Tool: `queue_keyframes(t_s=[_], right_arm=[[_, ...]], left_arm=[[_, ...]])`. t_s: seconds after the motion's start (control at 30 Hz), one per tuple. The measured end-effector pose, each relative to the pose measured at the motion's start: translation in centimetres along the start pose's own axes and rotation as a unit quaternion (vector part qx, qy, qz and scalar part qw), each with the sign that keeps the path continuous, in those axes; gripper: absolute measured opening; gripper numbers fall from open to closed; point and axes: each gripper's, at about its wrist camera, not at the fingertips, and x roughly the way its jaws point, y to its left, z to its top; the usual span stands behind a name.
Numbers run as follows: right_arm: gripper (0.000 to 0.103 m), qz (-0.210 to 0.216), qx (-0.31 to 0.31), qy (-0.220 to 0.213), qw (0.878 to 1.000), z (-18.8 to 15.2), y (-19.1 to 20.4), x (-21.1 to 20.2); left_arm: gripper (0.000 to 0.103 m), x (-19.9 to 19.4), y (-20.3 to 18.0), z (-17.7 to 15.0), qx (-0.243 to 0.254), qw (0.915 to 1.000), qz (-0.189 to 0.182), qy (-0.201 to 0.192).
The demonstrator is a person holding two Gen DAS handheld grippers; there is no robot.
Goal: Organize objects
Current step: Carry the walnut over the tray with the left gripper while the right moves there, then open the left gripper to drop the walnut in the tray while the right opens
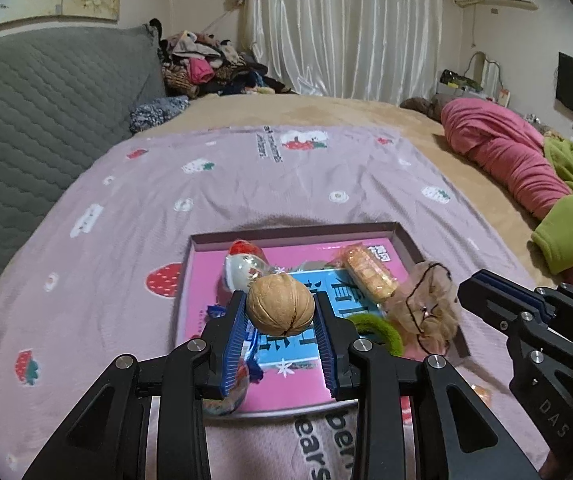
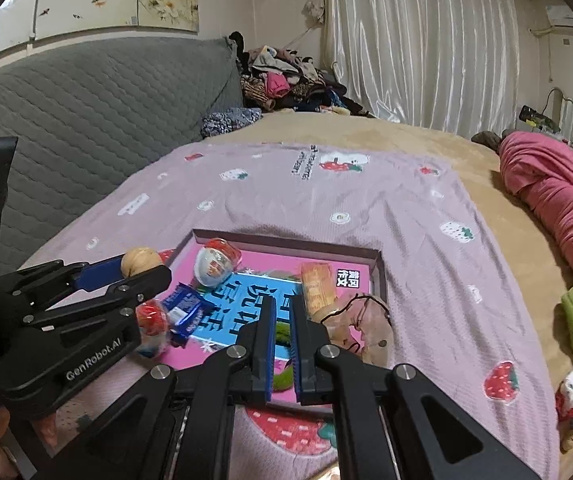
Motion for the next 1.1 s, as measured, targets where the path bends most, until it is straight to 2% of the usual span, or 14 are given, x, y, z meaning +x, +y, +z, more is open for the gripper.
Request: queue_keyframes(t_s=[0.33, 0.6, 1.0, 1.1], right_arm=[[0.007, -0.003, 0.017, 0.021, 1.000, -1.3, -1.9, 5.5], [0.007, -0.008, 0.021, 0.040, 0.999, -2.7, -2.2, 8.0], [0.007, -0.015, 0.025, 0.048, 0.998, -3.4, -2.3, 9.0], [0.008, -0.013, 0.024, 0.047, 0.999, -3.4, -2.2, 9.0]], left_arm=[[0.034, 6.9, -0.3, -1.0, -0.007, 0.9997, -0.001, 0.025], [0.034, 10.2, -0.5, -2.5, -0.005, 0.9989, 0.000, 0.046], [0.035, 10.6, -0.4, -2.9, 0.003, 0.9993, 0.016, 0.034], [0.044, 10.5, -0.3, -3.0, 0.005, 0.9993, 0.019, 0.030]])
